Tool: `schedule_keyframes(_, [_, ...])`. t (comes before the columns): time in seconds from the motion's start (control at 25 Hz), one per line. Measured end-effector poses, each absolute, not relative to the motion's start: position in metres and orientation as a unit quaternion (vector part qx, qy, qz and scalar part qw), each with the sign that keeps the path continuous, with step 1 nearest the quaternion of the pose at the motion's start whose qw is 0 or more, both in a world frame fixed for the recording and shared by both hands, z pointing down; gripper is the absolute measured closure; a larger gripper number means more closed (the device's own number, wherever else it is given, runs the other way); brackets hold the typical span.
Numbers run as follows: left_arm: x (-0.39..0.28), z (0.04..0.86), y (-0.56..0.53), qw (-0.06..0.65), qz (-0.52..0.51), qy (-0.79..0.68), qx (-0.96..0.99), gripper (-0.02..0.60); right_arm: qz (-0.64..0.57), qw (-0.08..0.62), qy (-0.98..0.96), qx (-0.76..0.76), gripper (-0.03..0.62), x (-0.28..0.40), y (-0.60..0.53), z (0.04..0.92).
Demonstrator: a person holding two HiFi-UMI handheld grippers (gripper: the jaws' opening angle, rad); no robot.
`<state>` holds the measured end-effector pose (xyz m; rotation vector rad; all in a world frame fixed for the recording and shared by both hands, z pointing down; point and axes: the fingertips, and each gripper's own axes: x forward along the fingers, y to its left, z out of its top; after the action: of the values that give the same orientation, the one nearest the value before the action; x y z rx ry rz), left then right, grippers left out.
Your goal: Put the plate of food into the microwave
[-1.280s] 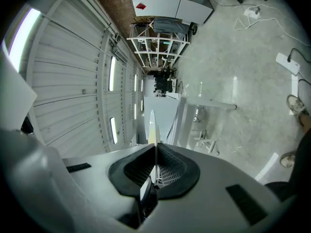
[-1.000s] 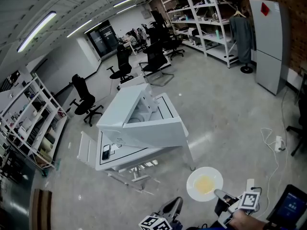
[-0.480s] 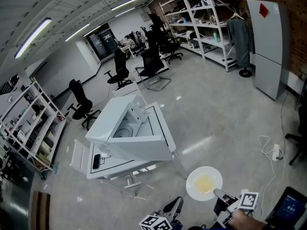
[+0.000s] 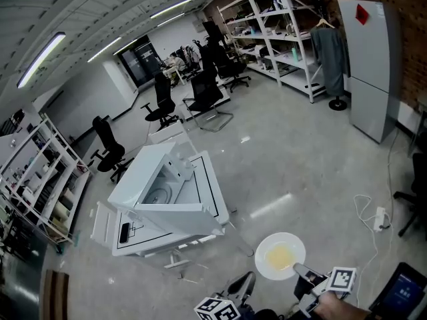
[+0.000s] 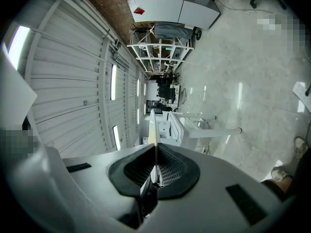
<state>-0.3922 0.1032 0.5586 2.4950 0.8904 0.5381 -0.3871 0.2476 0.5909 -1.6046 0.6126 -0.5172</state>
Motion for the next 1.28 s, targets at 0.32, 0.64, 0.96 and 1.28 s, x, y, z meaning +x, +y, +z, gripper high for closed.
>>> schedule_keyframes(0.32, [-0.356, 0.562, 0.126, 0.214, 0.198, 0.331, 0.897, 0.575, -0.21, 0.631, 0.249, -0.704, 0.582, -0.356, 0.274, 0.593])
schedule_keyframes(0.64, [-0.297, 0.568, 0.159, 0.213, 0.203, 0.35, 0.889, 0.575, -0.192, 0.633, 0.234, -0.713, 0.582, -0.307, 0.305, 0.592])
schedule_keyframes(0.96, [-0.221, 0.559, 0.177, 0.205, 0.206, 0.365, 0.885, 0.575, -0.192, 0.624, 0.218, -0.725, 0.582, -0.231, 0.323, 0.587])
schedule_keyframes(1.28, [-0.149, 0.555, 0.182, 0.203, 0.204, 0.376, 0.881, 0.575, -0.195, 0.625, 0.21, -0.726, 0.582, -0.158, 0.317, 0.585])
